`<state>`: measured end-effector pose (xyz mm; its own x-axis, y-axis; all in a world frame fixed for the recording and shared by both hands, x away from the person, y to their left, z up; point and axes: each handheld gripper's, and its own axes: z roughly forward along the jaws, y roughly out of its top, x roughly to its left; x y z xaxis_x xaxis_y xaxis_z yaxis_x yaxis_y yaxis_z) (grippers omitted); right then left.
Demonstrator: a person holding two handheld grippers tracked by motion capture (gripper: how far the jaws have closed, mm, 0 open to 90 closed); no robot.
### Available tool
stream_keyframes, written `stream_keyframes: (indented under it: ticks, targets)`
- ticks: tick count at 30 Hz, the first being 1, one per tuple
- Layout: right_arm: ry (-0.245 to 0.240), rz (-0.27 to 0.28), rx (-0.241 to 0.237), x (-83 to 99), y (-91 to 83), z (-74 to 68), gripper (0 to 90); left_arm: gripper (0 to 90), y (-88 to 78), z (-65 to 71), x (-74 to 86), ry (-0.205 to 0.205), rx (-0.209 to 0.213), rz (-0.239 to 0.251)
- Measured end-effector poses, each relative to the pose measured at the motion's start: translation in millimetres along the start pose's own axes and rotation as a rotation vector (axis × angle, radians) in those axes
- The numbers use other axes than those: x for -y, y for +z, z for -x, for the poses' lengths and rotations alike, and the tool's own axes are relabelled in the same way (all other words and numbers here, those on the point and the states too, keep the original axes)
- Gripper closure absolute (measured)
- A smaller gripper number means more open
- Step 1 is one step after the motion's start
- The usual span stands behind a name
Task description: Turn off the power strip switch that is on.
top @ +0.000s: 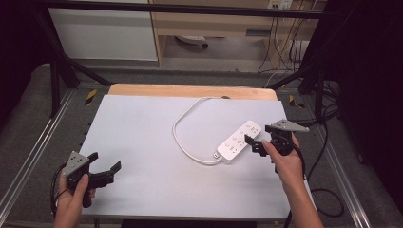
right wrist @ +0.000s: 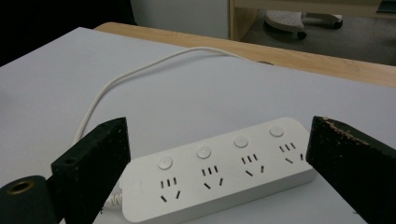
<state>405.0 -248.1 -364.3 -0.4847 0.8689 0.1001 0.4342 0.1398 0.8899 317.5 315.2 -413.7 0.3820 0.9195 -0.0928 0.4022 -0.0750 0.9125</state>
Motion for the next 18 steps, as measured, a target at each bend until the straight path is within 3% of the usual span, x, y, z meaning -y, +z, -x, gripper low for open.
stream_keyframes:
  ticks: [3,4,18]
  targets:
    - [-0.005,0.018,0.021,-2.5,2.4,-0.1,9.4,5.2,0.0,-0.6,0.2,0.0,0.002,0.0]
    - [0.021,0.04,0.019,-4.2,4.6,0.3,11.1,5.2,0.1,-0.7,0.3,0.0,0.002,-0.002]
    - [0.058,0.054,0.048,-18.2,19.8,10.7,6.1,5.1,2.9,1.7,0.9,0.011,0.014,-0.015]
